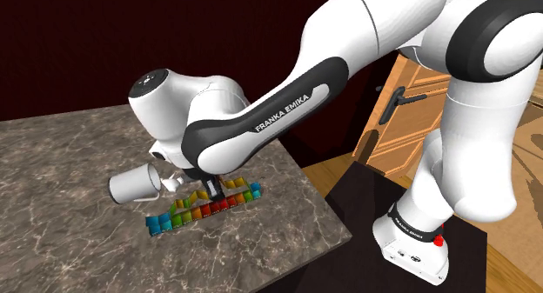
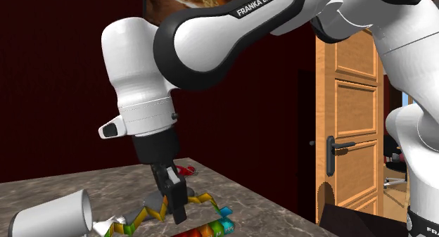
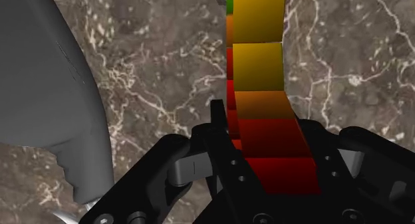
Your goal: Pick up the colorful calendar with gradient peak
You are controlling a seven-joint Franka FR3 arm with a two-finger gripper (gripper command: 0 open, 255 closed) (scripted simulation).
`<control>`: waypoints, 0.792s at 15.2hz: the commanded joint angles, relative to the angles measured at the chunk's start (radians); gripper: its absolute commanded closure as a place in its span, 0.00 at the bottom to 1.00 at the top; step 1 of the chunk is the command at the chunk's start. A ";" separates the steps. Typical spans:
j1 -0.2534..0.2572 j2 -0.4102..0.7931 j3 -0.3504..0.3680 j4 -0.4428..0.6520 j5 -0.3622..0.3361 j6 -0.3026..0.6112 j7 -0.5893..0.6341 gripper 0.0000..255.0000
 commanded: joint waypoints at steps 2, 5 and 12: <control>-0.003 -0.005 0.000 0.005 0.005 -0.022 -0.007 1.00; -0.004 -0.024 0.003 0.021 0.013 -0.055 -0.015 1.00; -0.006 -0.060 0.008 0.067 0.028 -0.134 -0.033 1.00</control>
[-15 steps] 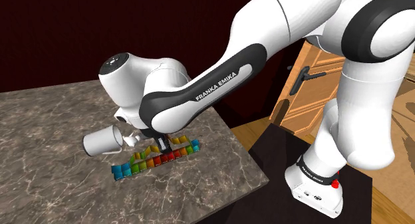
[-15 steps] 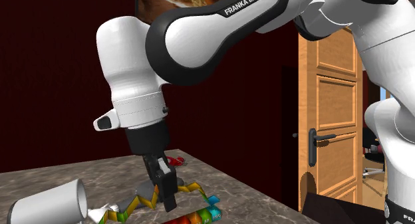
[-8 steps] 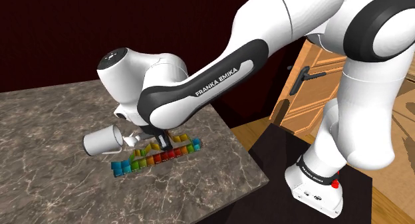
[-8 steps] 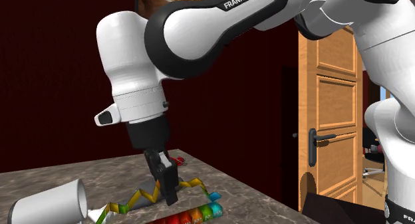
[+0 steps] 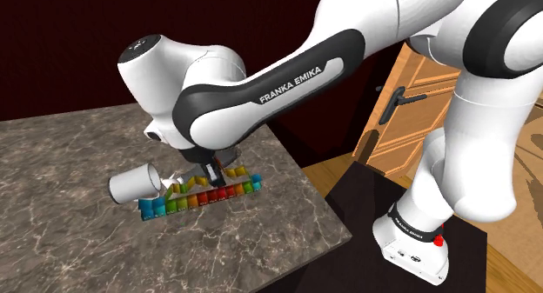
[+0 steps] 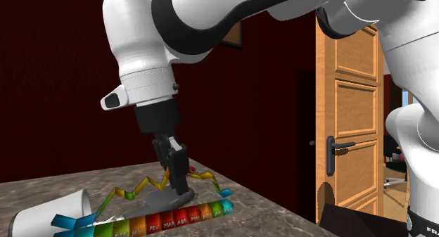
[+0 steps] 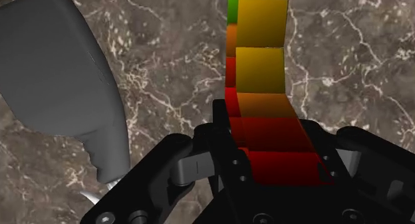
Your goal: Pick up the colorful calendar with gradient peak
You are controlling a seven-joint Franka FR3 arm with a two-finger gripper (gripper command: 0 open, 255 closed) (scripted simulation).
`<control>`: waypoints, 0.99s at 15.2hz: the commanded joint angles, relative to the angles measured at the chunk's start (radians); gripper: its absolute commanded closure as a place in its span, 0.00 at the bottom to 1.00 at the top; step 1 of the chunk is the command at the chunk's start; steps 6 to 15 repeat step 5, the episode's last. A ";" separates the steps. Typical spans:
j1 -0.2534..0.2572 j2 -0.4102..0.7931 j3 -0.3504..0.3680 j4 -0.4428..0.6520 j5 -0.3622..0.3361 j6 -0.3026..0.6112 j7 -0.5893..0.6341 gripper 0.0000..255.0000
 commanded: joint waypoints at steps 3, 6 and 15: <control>0.000 -0.016 0.003 0.035 0.007 -0.050 -0.009 1.00; 0.000 -0.017 0.003 0.036 0.008 -0.051 -0.009 1.00; 0.000 -0.017 0.003 0.036 0.008 -0.051 -0.009 1.00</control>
